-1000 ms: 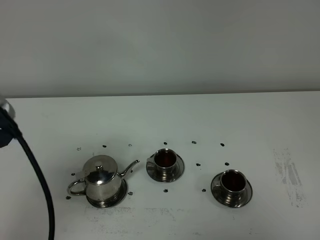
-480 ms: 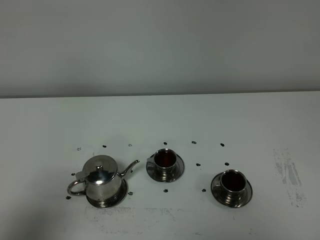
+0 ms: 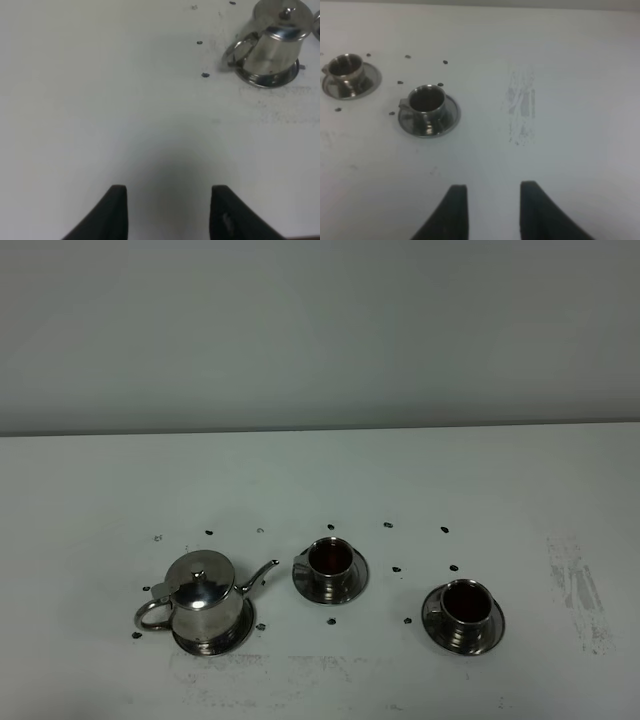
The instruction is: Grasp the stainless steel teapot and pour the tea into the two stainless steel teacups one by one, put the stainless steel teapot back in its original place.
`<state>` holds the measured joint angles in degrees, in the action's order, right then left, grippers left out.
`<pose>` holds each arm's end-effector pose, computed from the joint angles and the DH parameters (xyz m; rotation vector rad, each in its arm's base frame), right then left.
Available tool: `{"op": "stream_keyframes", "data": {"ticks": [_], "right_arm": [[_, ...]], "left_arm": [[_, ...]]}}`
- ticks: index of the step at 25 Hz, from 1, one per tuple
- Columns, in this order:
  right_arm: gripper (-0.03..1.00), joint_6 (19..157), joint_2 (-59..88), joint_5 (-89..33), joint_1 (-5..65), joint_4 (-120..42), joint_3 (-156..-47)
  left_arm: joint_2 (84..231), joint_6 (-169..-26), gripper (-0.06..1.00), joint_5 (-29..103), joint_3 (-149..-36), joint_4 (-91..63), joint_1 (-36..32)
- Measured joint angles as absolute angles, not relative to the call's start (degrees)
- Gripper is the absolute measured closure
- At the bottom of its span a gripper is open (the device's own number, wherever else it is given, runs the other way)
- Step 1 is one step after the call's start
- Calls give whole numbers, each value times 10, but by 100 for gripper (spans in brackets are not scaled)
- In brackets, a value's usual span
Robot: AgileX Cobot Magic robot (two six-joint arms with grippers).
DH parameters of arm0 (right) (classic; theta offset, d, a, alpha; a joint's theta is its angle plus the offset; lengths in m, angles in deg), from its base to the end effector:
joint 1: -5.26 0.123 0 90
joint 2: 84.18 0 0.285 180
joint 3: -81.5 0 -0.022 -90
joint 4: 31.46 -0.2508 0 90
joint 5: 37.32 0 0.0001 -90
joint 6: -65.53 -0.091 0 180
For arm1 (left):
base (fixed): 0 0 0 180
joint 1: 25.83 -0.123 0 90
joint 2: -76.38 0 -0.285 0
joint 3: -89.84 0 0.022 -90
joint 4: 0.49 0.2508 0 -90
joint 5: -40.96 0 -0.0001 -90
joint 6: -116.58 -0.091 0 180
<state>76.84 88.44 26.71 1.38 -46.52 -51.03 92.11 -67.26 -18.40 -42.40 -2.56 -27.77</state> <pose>-0.0108 0.0220 0.2802 -0.1579 2.0435 0.1509 0.0167 -0.0023 0.2825 0.0340 2.1433 0.0149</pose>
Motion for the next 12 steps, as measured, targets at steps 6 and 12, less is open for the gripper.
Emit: {"op": "stream_keyframes", "data": {"ticks": [6, 12], "right_arm": [[72, 768, 884, 267, 14, -465, -510], [72, 768, 884, 267, 14, -465, -510]], "left_arm": [[859, -661, 55, -186, -398, -37, -268], [839, -658, 55, -197, -390, -37, -264]]}}
